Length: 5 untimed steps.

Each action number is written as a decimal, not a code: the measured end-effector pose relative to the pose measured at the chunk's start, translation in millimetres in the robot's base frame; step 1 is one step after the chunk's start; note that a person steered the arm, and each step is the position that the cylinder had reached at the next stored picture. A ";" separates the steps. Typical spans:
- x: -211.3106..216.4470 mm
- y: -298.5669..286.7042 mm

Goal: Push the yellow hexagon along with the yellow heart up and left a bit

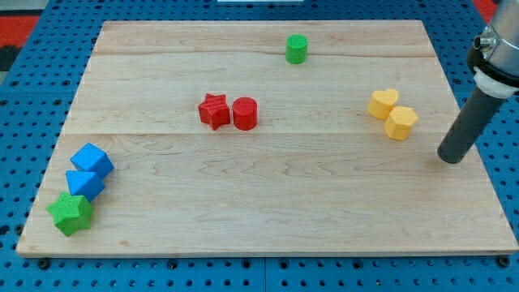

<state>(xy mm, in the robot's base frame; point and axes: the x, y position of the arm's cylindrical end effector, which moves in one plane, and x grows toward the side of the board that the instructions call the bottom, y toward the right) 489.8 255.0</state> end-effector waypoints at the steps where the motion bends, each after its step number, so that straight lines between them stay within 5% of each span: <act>1: 0.0 11.4; 5: -36.7 7.5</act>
<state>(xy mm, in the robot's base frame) 453.0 262.5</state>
